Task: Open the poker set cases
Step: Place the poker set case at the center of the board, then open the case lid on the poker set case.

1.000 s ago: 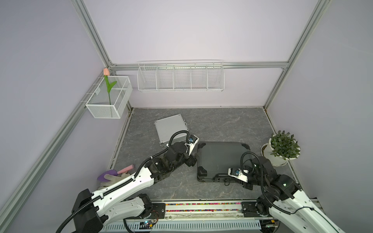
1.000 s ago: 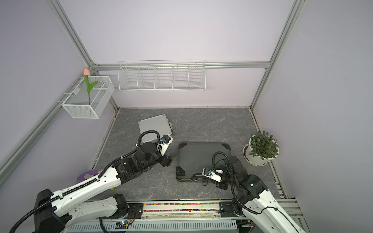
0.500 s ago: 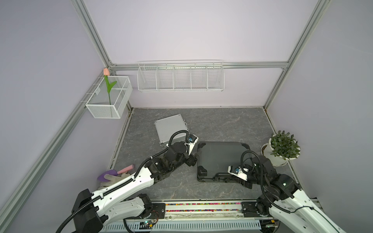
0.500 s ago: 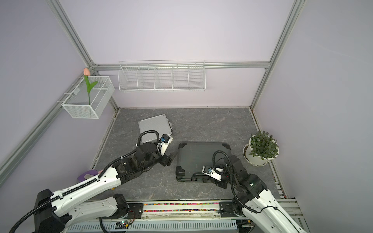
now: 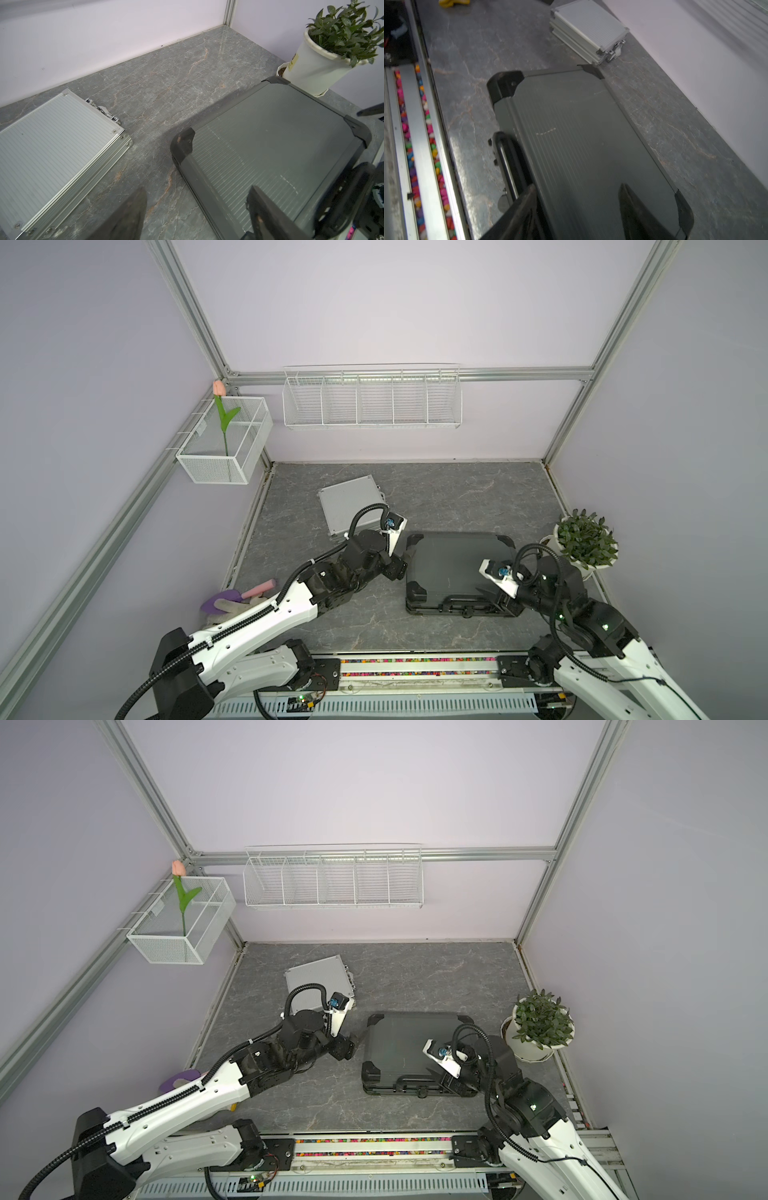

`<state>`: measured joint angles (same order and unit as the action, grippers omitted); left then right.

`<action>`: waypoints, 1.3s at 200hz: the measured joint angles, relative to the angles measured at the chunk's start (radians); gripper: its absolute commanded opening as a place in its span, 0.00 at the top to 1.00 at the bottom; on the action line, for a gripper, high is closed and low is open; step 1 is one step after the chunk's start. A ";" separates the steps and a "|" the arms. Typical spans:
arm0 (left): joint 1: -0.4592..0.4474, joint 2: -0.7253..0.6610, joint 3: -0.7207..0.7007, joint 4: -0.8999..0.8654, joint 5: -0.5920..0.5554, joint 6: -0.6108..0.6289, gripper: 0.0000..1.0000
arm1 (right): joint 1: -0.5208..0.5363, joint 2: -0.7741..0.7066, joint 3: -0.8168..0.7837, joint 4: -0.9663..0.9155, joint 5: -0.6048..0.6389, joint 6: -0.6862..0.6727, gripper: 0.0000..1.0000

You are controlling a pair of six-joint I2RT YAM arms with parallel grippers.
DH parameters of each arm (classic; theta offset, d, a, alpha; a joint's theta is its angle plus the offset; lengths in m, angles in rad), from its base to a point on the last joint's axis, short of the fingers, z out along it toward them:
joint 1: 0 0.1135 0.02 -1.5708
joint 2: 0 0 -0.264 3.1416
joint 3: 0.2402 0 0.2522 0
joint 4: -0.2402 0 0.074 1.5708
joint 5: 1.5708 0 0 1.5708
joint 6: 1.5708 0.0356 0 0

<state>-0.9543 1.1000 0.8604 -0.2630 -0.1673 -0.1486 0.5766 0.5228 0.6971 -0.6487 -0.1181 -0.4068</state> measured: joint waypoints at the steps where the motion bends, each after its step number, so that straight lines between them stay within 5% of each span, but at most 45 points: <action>1: 0.000 0.002 0.002 0.000 0.000 -0.001 0.22 | 0.000 0.002 0.004 0.000 0.002 0.004 0.36; 58: 0.000 0.168 0.182 -0.073 -0.012 -0.107 0.21 | -0.043 0.296 0.349 -0.091 0.202 0.485 0.24; 101: 0.021 0.333 0.287 -0.123 0.002 -0.206 0.21 | -0.349 0.369 0.254 -0.155 0.095 0.725 0.15; 135: 0.109 0.438 0.302 -0.153 0.105 -0.320 0.21 | -0.514 0.364 0.184 -0.181 0.027 0.809 0.08; 199: 0.189 0.468 0.191 -0.099 0.311 -0.486 0.16 | -0.600 0.277 0.042 -0.203 -0.048 0.868 0.00; 260: 0.197 0.478 0.146 -0.023 0.425 -0.565 0.14 | -0.612 0.253 -0.059 -0.159 -0.094 0.958 0.10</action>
<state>-0.7570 1.5776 1.0061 -0.2859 0.2577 -0.7136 -0.0349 0.7753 0.6384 -0.8078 -0.2119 0.5507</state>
